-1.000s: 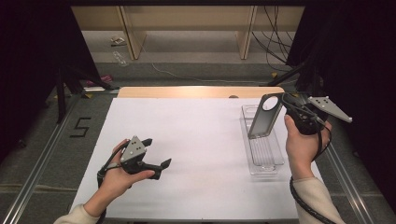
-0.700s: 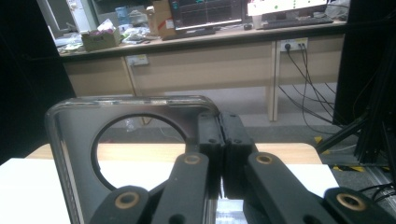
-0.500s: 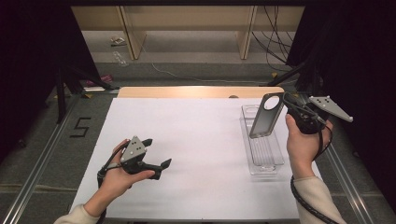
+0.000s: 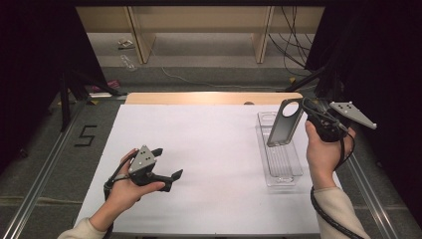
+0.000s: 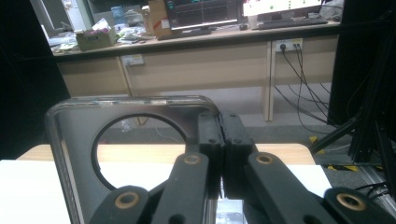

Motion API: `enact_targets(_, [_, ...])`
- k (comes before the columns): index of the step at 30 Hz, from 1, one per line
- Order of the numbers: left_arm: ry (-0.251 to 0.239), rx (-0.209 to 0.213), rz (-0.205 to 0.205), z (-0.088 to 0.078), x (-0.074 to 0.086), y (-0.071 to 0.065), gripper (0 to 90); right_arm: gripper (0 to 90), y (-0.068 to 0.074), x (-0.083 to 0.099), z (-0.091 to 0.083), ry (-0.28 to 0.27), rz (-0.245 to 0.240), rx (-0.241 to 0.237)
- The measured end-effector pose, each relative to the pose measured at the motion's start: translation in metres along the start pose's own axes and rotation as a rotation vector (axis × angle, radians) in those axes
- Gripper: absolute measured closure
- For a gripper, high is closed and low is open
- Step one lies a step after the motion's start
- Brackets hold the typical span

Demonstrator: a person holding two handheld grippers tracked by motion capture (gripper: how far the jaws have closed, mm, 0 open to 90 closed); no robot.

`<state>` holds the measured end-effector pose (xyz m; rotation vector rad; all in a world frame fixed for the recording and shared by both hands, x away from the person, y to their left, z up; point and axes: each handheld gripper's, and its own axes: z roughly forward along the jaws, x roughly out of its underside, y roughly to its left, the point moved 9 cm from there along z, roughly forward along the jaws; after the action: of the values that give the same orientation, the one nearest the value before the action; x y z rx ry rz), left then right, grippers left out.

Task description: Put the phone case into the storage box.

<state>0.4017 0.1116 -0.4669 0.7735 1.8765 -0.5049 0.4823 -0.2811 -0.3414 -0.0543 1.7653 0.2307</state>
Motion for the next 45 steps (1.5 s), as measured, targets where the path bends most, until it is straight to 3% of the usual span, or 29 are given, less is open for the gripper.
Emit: enact_targets(45, [0.005, 0.000, 0.002, 0.001, 0.001, 0.000, 3.6, 89.1, -0.001, -0.003, 0.012, -0.007, -0.013, 0.005])
